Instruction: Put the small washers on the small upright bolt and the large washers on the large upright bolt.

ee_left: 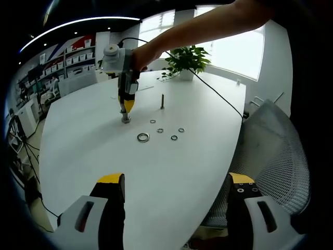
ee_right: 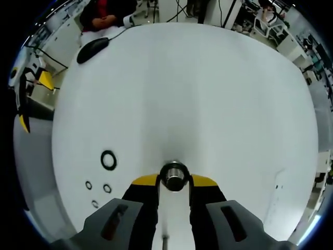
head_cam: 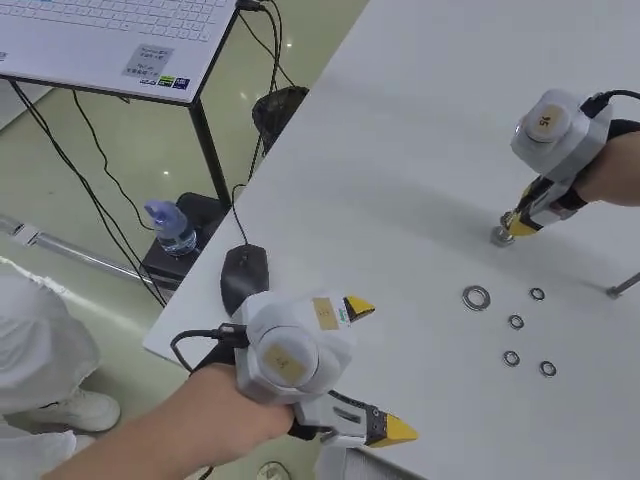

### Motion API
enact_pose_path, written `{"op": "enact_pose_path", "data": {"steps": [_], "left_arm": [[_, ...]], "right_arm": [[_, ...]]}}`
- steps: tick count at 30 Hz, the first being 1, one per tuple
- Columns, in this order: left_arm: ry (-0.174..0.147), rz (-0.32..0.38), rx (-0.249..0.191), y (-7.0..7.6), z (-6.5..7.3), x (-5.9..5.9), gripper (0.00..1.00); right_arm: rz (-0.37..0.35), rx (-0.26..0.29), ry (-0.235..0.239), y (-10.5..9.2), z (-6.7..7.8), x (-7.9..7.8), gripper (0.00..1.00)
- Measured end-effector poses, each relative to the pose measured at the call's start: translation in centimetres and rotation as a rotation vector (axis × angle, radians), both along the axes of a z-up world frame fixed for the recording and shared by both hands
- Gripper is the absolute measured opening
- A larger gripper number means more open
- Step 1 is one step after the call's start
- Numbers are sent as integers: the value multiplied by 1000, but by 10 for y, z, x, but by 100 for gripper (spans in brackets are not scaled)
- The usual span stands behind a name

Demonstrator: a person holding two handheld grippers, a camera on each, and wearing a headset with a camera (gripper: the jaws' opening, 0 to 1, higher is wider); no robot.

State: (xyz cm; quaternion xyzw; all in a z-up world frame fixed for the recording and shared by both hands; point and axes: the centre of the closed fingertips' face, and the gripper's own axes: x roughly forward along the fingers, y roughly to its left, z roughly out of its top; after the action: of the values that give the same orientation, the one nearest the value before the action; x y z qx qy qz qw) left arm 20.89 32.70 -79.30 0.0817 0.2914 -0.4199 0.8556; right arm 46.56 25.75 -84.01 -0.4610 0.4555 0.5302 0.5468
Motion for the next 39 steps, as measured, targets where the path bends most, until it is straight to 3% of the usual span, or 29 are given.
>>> {"op": "enact_pose_path", "data": {"steps": [18, 39], "left_arm": [[0, -25, 7, -2, 2, -3, 78], [13, -33, 1, -3, 1, -7, 75]], "right_arm": [[-11, -32, 7, 0, -19, 2, 22], [-16, -29, 3, -1, -18, -4, 23]]}}
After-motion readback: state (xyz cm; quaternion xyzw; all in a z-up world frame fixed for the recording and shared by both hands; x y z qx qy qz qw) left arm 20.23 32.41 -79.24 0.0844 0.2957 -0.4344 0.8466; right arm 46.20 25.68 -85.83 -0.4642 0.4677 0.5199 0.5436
